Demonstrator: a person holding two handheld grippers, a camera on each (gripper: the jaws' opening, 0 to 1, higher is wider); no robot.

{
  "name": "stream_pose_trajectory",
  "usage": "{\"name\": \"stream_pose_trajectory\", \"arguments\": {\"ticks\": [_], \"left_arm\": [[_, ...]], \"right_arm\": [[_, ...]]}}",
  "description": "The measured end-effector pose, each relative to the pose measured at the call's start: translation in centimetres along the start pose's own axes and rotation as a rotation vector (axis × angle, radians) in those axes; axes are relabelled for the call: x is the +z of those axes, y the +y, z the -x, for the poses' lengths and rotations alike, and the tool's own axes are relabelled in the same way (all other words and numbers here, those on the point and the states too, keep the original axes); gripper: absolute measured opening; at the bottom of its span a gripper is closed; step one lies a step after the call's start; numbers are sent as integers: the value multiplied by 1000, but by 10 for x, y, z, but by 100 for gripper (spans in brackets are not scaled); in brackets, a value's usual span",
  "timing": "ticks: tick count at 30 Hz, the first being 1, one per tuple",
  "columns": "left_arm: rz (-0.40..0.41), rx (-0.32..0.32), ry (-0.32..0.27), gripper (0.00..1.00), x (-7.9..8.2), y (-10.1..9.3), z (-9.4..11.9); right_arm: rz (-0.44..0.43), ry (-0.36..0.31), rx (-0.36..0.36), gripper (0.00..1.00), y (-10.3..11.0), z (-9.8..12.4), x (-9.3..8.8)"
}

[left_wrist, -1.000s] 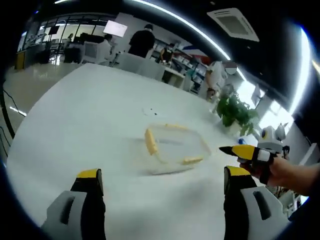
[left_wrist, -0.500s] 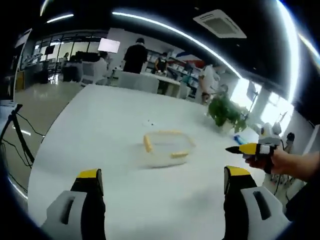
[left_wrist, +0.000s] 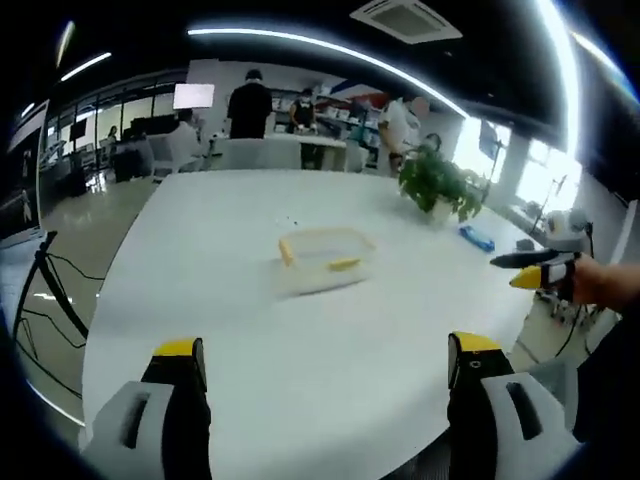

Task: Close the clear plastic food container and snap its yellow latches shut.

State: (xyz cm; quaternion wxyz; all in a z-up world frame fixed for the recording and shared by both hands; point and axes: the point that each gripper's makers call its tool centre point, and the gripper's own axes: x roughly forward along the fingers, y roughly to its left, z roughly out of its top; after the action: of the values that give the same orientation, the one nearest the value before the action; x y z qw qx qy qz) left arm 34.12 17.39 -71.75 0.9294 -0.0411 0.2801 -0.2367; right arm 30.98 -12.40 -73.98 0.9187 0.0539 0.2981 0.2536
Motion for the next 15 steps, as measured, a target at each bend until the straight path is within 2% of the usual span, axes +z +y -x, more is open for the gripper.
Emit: {"name": "stream_pose_trajectory", "arguments": {"ticks": [2, 4, 8, 15], "left_arm": [[0, 20, 4, 99, -5, 0, 4], [2, 55, 38, 99, -16, 3, 9], [45, 66, 21, 99, -18, -1, 18], [61, 83, 41, 99, -31, -5, 25]], "right_arm": [[-1, 23, 1, 100, -5, 5, -9], [-33, 63, 0, 100, -10, 12, -19], [-23, 38, 5, 100, -14, 24, -13], [-14, 51, 19, 97, -16, 28, -17]]}}
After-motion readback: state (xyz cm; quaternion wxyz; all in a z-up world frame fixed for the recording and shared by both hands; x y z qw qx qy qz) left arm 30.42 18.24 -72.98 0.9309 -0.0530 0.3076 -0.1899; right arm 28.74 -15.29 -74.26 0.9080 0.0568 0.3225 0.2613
